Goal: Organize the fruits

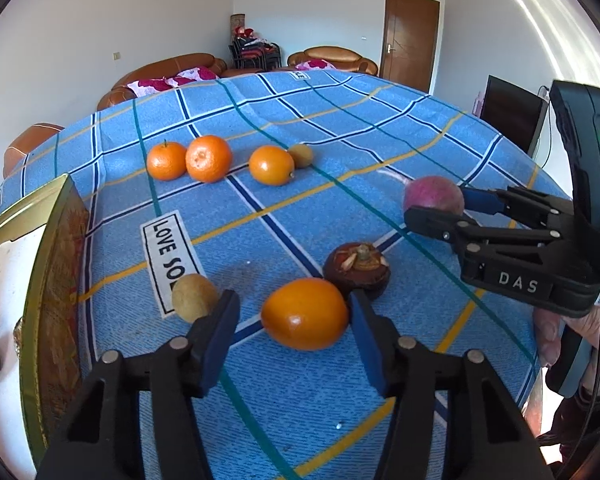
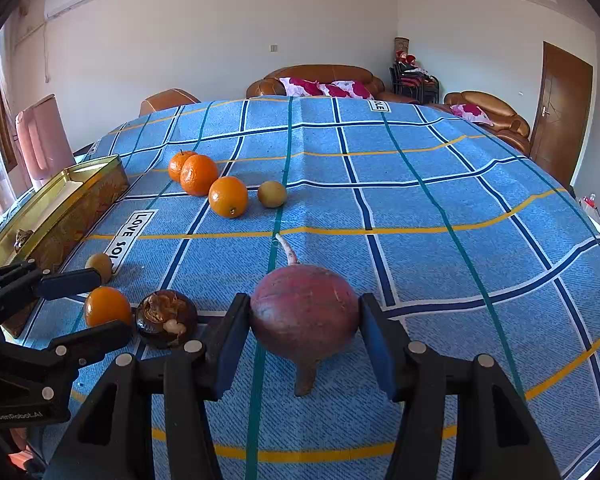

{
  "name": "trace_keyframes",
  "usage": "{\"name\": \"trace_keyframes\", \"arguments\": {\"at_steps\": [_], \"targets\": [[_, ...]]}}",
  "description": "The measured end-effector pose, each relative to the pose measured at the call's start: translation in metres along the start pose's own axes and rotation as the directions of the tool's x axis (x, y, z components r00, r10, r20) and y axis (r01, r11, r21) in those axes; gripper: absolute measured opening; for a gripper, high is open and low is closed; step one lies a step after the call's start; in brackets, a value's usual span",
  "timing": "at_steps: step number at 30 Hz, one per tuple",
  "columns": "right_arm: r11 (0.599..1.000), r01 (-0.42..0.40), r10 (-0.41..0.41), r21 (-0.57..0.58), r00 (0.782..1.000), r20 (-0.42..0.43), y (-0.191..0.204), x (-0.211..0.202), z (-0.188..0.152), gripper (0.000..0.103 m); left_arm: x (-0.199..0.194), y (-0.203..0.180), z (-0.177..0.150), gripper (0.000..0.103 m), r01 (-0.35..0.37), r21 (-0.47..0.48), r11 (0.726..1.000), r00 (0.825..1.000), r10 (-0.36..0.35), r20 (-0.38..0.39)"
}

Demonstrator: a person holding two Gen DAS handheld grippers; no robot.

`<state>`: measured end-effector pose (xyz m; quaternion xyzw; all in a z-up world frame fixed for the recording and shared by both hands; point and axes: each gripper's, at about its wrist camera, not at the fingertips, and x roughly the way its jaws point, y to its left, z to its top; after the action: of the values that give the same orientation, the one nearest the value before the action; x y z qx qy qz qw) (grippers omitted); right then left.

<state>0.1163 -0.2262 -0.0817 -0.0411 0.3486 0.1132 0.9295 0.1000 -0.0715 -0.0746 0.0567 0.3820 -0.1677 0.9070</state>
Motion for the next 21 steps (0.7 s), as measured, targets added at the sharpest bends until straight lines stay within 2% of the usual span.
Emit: {"name": "trace_keyframes", "arguments": {"at_steps": [2, 10, 21], "targets": [[1.0, -0.008, 0.008, -0.006, 1.0, -0.013, 0.001, 0.003, 0.001, 0.057, 0.0, 0.001, 0.0, 0.047, 0.014, -0.006, 1.0, 1.0, -0.014, 0.0], [1.0, -0.015, 0.015, -0.018, 1.0, -0.002, 0.004, 0.002, -0.001, 0.056, -0.009, 0.012, -0.002, 0.047, 0.046, -0.061, 0.997, 0.998, -0.043, 0.053], [0.997, -0.057, 0.059, -0.045, 0.997, 0.049, 0.008, -0.005, -0.006, 0.056, -0.021, 0.017, -0.005, 0.047, 0.025, -0.078, 0.997, 0.99, -0.014, 0.138]]}}
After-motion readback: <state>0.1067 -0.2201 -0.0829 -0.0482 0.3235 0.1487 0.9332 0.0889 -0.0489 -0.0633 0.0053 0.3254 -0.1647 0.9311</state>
